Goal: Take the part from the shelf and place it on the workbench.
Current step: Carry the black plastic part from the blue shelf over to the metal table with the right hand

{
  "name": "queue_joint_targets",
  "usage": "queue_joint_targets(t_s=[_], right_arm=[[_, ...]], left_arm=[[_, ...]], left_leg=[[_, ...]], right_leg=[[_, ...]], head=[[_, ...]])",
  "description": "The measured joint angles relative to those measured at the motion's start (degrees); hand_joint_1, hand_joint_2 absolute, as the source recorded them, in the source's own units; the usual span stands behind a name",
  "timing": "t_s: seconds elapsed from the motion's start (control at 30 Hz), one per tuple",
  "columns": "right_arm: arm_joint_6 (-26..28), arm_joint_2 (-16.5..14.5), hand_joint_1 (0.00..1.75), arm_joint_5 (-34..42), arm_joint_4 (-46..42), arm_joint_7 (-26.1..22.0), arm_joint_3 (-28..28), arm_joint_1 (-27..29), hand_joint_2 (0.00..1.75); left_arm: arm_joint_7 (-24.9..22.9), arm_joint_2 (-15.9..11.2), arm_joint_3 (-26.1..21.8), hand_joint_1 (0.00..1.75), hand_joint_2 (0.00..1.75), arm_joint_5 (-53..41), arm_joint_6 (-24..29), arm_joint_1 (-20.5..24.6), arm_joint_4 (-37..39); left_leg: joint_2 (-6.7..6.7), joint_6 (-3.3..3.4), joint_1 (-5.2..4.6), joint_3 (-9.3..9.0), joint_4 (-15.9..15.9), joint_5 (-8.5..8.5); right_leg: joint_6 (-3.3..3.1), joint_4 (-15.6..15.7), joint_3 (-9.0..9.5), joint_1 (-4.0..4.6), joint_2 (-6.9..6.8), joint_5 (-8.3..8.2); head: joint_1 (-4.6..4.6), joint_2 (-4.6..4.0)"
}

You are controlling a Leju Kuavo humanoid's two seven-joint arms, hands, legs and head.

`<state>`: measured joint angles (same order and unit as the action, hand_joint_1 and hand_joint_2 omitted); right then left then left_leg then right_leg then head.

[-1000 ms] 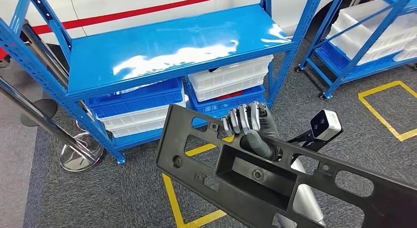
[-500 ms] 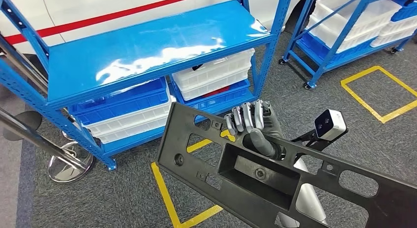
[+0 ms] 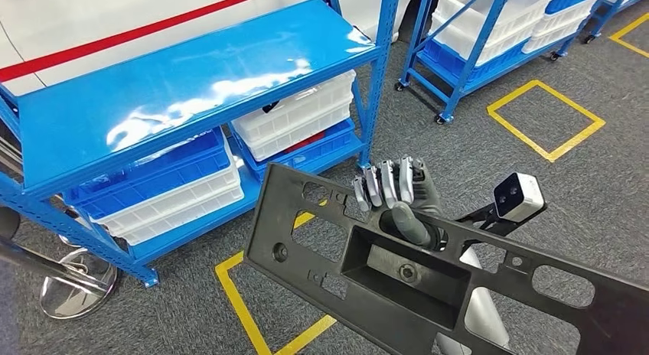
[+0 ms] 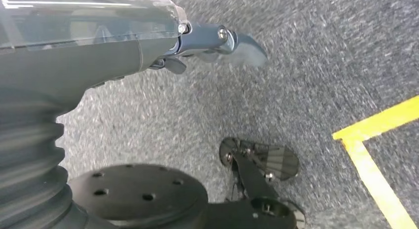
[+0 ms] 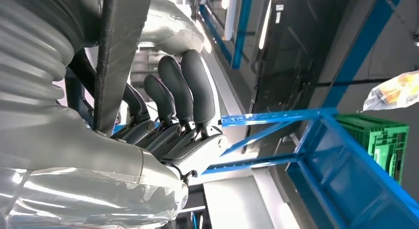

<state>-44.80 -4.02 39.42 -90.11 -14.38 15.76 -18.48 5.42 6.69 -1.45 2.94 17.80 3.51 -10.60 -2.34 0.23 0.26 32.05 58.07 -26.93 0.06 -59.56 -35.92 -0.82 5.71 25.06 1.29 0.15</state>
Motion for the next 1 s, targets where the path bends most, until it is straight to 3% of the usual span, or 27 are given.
queue_joint_targets(t_s=[0.07, 0.13, 0.2, 0.23, 0.27, 0.3, 0.37, 0.43, 0.5, 0.57, 0.67, 0.7, 0.73, 0.77, 0.8, 0.87, 0.93, 1.0], right_arm=[[0.0, 0.0, 1.54, 0.0, -0.3, -0.1, -0.5, 0.0, 1.75], [0.0, 0.0, 1.54, -0.2, -0.5, -0.1, -0.7, 0.0, 1.75], [0.1, 0.0, 1.54, -0.5, -0.5, -0.1, -1.0, 0.2, 1.75], [0.1, 0.0, 1.54, -0.6, -0.5, -0.1, -1.2, 0.3, 1.75], [0.2, 0.0, 1.54, -0.7, -0.6, -0.1, -1.4, 0.4, 1.75], [0.2, 0.0, 1.54, -0.8, -0.7, 0.0, -1.6, 0.4, 1.75], [0.3, 0.0, 1.54, -0.9, -0.9, 0.0, -1.9, 0.3, 1.75], [0.5, 0.0, 1.54, -1.0, -1.2, 0.1, -2.1, 0.2, 1.75], [0.6, 0.0, 1.54, -1.2, -1.5, 0.1, -2.3, 0.3, 1.75], [0.7, -0.1, 1.54, -1.3, -1.9, 0.1, -2.5, 0.3, 1.75], [0.7, -0.2, 1.54, -1.6, -2.4, 0.1, -2.7, 0.6, 1.75], [0.7, -0.2, 1.54, -1.7, -2.4, 0.1, -2.7, 0.8, 1.75], [0.7, -0.2, 1.54, -1.8, -2.5, 0.1, -2.7, 1.1, 1.75], [0.7, -0.2, 1.54, -1.9, -2.6, 0.1, -2.8, 1.3, 1.75], [0.7, -0.2, 1.54, -1.9, -2.7, 0.1, -2.9, 1.5, 1.75], [0.7, -0.2, 1.54, -1.9, -3.1, 0.0, -3.2, 1.7, 1.75], [0.7, -0.2, 1.54, -2.0, -3.4, -0.1, -3.3, 1.8, 1.75], [0.7, -0.2, 1.54, -2.1, -3.6, -0.2, -3.6, 2.1, 1.75]], left_arm=[[0.0, 0.0, 0.0, 0.00, 1.75, 0.0, 0.1, 0.0, 0.0], [0.0, 0.0, 0.0, 0.00, 1.75, 0.1, 0.3, -0.1, 0.0], [0.0, 0.1, -0.1, 0.00, 1.75, 0.1, 0.5, -0.1, 0.0], [0.0, 0.1, -0.1, 0.00, 1.75, 0.1, 0.6, -0.1, 0.0], [0.0, 0.1, -0.1, 0.00, 1.75, 0.1, 0.7, -0.1, 0.0], [0.0, 0.1, -0.1, 0.00, 1.75, 0.1, 0.7, -0.1, 0.0], [0.0, 0.1, -0.1, 0.00, 1.75, 0.0, 0.7, 0.0, 0.0], [-0.1, 0.1, -0.1, 0.00, 1.75, 0.0, 0.7, 0.0, 0.0], [-0.1, 0.1, -0.1, 0.00, 1.75, -0.1, 0.7, 0.0, 0.0], [-0.1, 0.1, -0.1, 0.00, 1.75, -0.1, 0.9, 0.0, 0.0], [0.0, 0.1, -0.1, 0.00, 1.75, -0.3, 1.1, -0.2, 0.0], [0.1, 0.1, -0.1, 0.00, 1.75, -0.3, 1.0, -0.2, 0.0], [0.1, 0.1, -0.1, 0.00, 1.75, -0.4, 0.9, -0.3, 0.0], [0.1, 0.1, -0.1, 0.00, 1.75, -0.5, 0.8, -0.3, 0.0], [0.1, 0.1, -0.1, 0.00, 1.75, -0.5, 0.7, -0.3, 0.0], [0.1, 0.1, -0.1, 0.00, 1.75, -0.5, 0.6, -0.3, 0.0], [0.1, 0.1, -0.1, 0.00, 1.75, -0.5, 0.6, -0.3, 0.0], [0.1, 0.1, -0.1, 0.00, 1.75, -0.5, 0.6, -0.1, 0.0]], left_leg=[[1.19, 0.76, 0.26, -0.35, -0.9, 0.56], [2.37, 1.32, 0.24, -0.46, -1.4, 0.76], [3.61, 1.45, 0.17, -0.38, -1.4, 0.72], [4.23, 1.42, 0.17, -0.38, -1.3, 0.69], [4.79, 1.33, 0.18, -0.41, -1.3, 0.61], [5.30, 1.18, 0.20, -0.47, -1.1, 0.46], [6.13, 0.63, -0.02, -0.47, -0.6, -0.02], [6.97, 0.02, -0.37, -0.46, -0.2, -0.42], [7.93, -0.56, -0.40, -0.54, -0.2, -0.70], [6.71, -1.17, -0.12, -0.01, 1.4, -2.22], [3.30, -1.70, 0.26, 4.22, 11.4, -7.54], [2.99, -1.81, 0.32, 5.71, 14.6, -8.58], [2.89, -1.88, 0.38, 6.46, 16.1, -8.52], [2.81, -1.92, 0.47, 6.16, 15.1, -7.21], [2.56, -1.93, 0.60, 4.94, 12.1, -5.09], [0.77, -1.93, 0.92, 1.77, 4.6, -1.54], [-0.72, -1.67, 0.95, 0.35, 1.3, -0.85], [-0.35, -1.02, 0.75, 0.26, 1.0, -0.78]], right_leg=[[0.65, -2.1, -0.94, 0.23, -1.89, 1.39], [1.21, -8.1, -3.69, 0.21, -4.38, 4.92], [1.74, -14.2, -6.51, -0.15, -5.04, 7.40], [1.95, -14.9, -6.76, -0.34, -5.21, 7.18], [2.11, -13.4, -5.84, -0.50, -5.49, 5.90], [2.17, -9.9, -3.91, -0.61, -6.15, 3.96], [1.79, -2.5, -0.08, -0.37, -8.65, 1.34], [0.99, 0.3, 1.10, 0.06, -9.83, 1.00], [0.19, 0.5, 0.92, 0.14, -8.68, 0.83], [-0.56, 0.9, 0.97, -0.04, -7.52, 0.50], [-1.21, 1.1, 0.98, -0.16, -5.78, 0.31], [-1.23, 1.0, 0.98, -0.14, -5.09, 0.31], [-1.23, 1.0, 0.99, -0.14, -4.38, 0.32], [-1.19, 0.9, 1.00, -0.18, -3.63, 0.35], [-1.10, 0.7, 1.02, -0.26, -2.92, 0.40], [-0.68, 0.3, 0.89, -0.39, -1.62, 0.55], [0.09, 0.1, 0.44, -0.43, -0.60, 0.43], [0.95, 0.2, 0.10, -0.55, 0.28, 0.05]], head=[[-0.30, -0.01], [-0.64, -0.01], [-0.69, 0.00], [-0.69, -0.01], [-0.70, -0.01], [-0.70, -0.01], [-0.67, -0.01], [-0.60, 0.00], [-0.58, -0.01], [-0.58, -0.01], [-0.52, 0.00], [-0.52, 0.00], [-0.52, 0.00], [-0.52, -0.01], [-0.52, -0.01], [-0.51, -0.01], [-0.54, 0.00], [-0.55, 0.00]])
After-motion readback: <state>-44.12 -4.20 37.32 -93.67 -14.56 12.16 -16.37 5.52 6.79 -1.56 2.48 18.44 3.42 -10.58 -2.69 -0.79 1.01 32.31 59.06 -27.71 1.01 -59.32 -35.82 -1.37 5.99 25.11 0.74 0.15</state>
